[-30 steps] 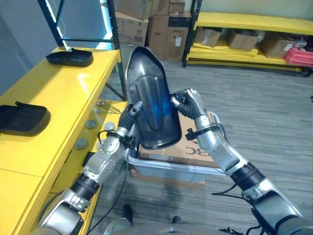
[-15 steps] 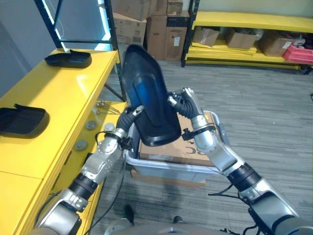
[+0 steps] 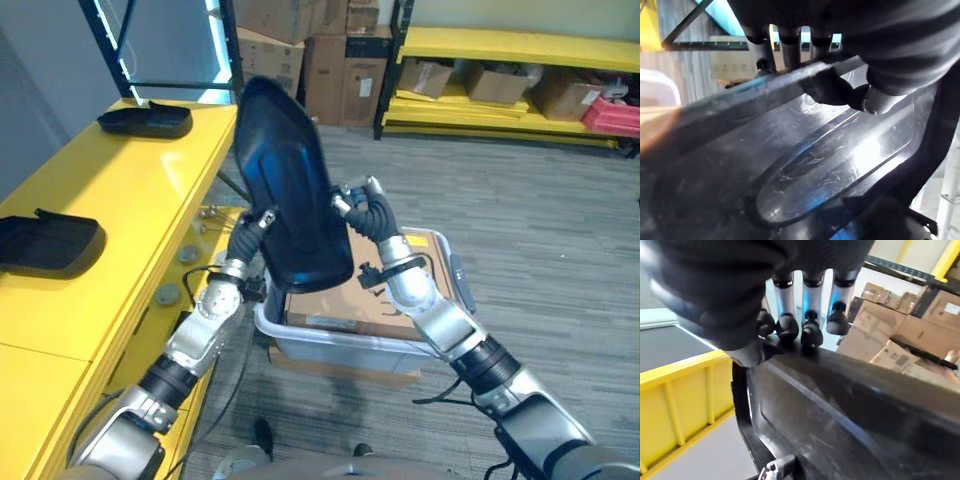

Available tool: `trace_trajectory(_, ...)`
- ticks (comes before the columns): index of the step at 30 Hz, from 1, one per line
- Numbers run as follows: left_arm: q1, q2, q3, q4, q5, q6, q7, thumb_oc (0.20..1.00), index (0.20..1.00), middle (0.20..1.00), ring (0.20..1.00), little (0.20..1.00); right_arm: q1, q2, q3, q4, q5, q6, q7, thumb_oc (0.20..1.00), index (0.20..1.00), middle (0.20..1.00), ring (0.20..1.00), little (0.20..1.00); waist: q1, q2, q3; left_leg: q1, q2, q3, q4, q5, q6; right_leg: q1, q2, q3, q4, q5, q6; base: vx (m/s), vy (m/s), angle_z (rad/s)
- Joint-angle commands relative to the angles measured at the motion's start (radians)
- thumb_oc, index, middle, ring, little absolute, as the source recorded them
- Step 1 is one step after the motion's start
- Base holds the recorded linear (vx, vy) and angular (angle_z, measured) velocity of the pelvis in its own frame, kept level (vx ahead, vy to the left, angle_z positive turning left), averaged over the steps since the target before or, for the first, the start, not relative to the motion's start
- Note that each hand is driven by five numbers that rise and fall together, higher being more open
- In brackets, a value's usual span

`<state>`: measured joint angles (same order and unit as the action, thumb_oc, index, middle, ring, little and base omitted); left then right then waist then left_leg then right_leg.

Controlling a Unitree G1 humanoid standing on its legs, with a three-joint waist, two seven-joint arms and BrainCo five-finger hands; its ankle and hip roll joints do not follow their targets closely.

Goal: Move parts from the plastic box to the shelf.

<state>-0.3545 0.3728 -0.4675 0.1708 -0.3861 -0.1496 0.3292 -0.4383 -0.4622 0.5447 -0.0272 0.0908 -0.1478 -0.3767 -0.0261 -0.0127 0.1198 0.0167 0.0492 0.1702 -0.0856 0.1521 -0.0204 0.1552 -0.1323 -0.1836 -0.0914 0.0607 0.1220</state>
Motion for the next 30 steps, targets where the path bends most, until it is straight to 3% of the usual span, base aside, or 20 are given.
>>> trace_trajectory(1,-0.184,-0.06,-0.055,-0.103,0.139,-0.172,0.044,0.2,0.2,0.2,0.2,0.2,0.002,0.109,0.088,-0.141,0.133,-0.13,0.14,1.0,1.0,1.0,1.0,1.0,0.02,-0.016,0.019,0.119,0.037,-0.013,-0.002,-0.219,-0.025,-0.005,-0.005,-0.046,0.004,-0.089,-0.008,0.0,0.0,0.0)
trace_trajectory(8,0.003,0.05,0.095,-0.138,0.328,-0.265,0.173,0.2,0.2,0.2,0.2,0.2,0.307,0.033,-0.187,-0.23,0.192,-0.217,0.103,1.0,1.0,1.0,1.0,1.0,-0.005,-0.014,0.029,0.123,0.035,-0.005,-0.002,-0.222,-0.021,-0.005,-0.008,-0.041,0.004,-0.087,-0.001,0.0,-0.002,0.01)
trace_trajectory(13,0.118,0.131,0.232,-0.191,0.469,-0.307,0.248,0.2,0.2,0.2,0.2,0.2,0.479,0.02,-0.353,-0.151,0.244,-0.209,0.182,1.0,1.0,1.0,1.0,1.0,-0.034,-0.012,0.036,0.127,0.036,0.008,-0.002,-0.222,-0.022,-0.006,-0.011,-0.037,0.004,-0.088,0.004,-0.01,0.003,-0.01)
trace_trajectory(16,0.179,0.181,0.311,-0.22,0.488,-0.343,0.276,0.2,0.2,0.2,0.2,0.2,0.575,0.021,-0.415,0.008,0.346,-0.186,0.265,1.0,1.0,1.0,1.0,1.0,-0.04,-0.015,0.035,0.127,0.035,0.012,-0.002,-0.222,-0.025,-0.003,-0.015,-0.043,0.004,-0.091,0.008,-0.02,0.013,-0.05)
trace_trajectory(19,0.214,0.207,0.367,-0.254,0.441,-0.395,0.259,0.2,0.2,0.2,0.2,0.2,0.617,0.046,-0.417,0.26,0.37,-0.091,0.326,1.0,1.0,1.0,1.0,1.0,-0.028,-0.019,0.034,0.124,0.027,0.003,-0.002,-0.223,-0.028,0.002,-0.023,-0.056,0.004,-0.093,0.01,0.0,0.0,0.0)
trace_trajectory(20,0.225,0.201,0.385,-0.29,0.408,-0.4,0.225,0.2,0.2,0.2,0.2,0.2,0.621,0.067,-0.411,0.396,0.361,-0.075,0.366,1.0,1.0,1.0,1.0,1.0,-0.015,-0.02,0.035,0.122,0.022,-0.006,-0.002,-0.225,-0.028,0.004,-0.028,-0.064,0.004,-0.091,0.012,-0.01,0.015,0.05)
trace_trajectory(23,0.243,0.188,0.407,-0.334,0.363,-0.401,0.176,0.2,0.2,0.2,0.2,0.2,0.614,0.083,-0.392,0.532,0.35,-0.034,0.404,1.0,1.0,1.0,1.0,1.0,0.007,-0.021,0.039,0.119,0.014,-0.021,-0.002,-0.227,-0.027,0.012,-0.035,-0.079,0.004,-0.091,0.012,0.0,-0.01,0.15)
trace_trajectory(24,0.25,0.177,0.419,-0.381,0.327,-0.393,0.112,0.2,0.2,0.2,0.2,0.2,0.587,0.106,-0.365,0.734,0.301,0.026,0.463,1.0,1.0,1.0,1.0,1.0,0.045,-0.019,0.051,0.117,0.001,-0.066,-0.002,-0.23,-0.022,0.036,-0.036,-0.096,0.015,-0.103,0.006,0.0,-0.039,0.2)
trace_trajectory(26,0.248,0.172,0.421,-0.393,0.307,-0.401,0.073,0.2,0.2,0.2,0.2,0.2,0.572,0.116,-0.355,0.81,0.284,0.045,0.485,1.0,1.0,1.0,1.0,1.0,0.06,-0.016,0.054,0.109,-0.003,-0.092,-0.002,-0.225,-0.018,0.037,-0.033,-0.093,0.038,-0.117,-0.001,0.01,-0.063,0.45)
trace_trajectory(27,0.236,0.166,0.417,-0.412,0.317,-0.391,0.046,0.2,0.2,0.2,0.2,0.2,0.551,0.133,-0.343,0.899,0.278,0.091,0.491,1.0,1.0,1.0,1.0,1.0,0.075,-0.01,0.055,0.09,-0.011,-0.139,-0.002,-0.21,-0.016,0.031,-0.021,-0.08,0.063,-0.133,-0.013,0.05,-0.14,0.68)
trace_trajectory(28,0.206,0.165,0.392,-0.41,0.268,-0.402,-0.013,0.2,0.2,0.2,0.2,0.2,0.546,0.143,-0.341,0.985,0.324,0.121,0.505,1.0,1.0,1.0,1.0,1.0,0.067,-0.006,0.063,0.087,-0.032,-0.221,-0.002,-0.208,-0.006,0.024,0.018,-0.011,0.08,-0.157,-0.039,0.04,-0.14,0.94)
trace_trajectory(30,0.182,0.161,0.376,-0.41,0.26,-0.405,-0.027,0.2,0.2,0.2,0.2,0.2,0.54,0.149,-0.338,1.042,0.348,0.15,0.517,1.0,1.0,1.0,1.0,1.0,0.051,-0.003,0.069,0.076,-0.044,-0.284,-0.002,-0.193,-0.001,0.015,0.05,0.03,0.092,-0.167,-0.061,0.01,-0.139,1.72)
